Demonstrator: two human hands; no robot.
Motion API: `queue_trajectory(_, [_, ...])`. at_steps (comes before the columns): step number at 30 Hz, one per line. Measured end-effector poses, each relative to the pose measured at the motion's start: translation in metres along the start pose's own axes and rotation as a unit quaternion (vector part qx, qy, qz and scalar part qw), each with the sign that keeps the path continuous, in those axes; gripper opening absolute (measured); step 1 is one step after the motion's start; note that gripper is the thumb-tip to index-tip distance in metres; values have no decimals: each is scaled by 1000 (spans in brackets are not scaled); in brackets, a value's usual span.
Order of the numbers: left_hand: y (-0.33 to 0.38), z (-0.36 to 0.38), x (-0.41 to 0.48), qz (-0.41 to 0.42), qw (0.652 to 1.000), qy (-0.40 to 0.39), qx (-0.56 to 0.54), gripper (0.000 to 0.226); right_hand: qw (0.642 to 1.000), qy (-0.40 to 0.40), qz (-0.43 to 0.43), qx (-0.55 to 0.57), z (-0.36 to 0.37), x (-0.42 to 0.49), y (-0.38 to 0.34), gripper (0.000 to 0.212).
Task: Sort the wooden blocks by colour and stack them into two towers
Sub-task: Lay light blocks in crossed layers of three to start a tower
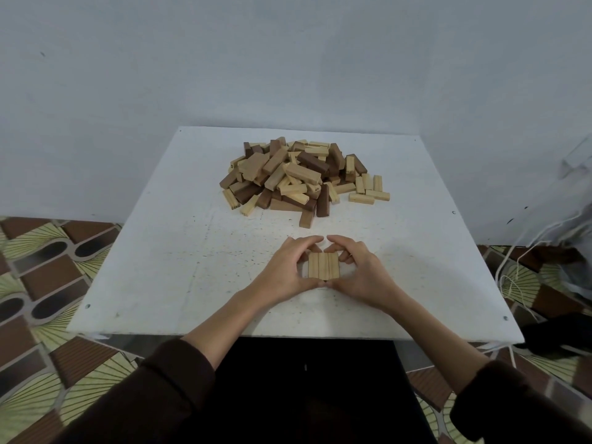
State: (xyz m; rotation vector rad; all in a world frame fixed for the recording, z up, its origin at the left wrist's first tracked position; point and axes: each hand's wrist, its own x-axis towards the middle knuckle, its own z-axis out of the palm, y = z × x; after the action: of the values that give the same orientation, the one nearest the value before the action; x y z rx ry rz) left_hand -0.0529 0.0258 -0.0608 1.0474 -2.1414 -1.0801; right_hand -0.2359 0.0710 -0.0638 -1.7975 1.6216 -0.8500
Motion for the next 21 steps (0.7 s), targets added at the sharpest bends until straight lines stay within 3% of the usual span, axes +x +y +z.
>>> queue_trajectory(10, [-5,-3,-2,-9,999,-24,23,93,999,-18,-27,-17,-2,1,4,91])
queue_trajectory(21, [-9,2,-3,-20,1000,-8,9,92,999,9,-53,-9,1,0,5,85])
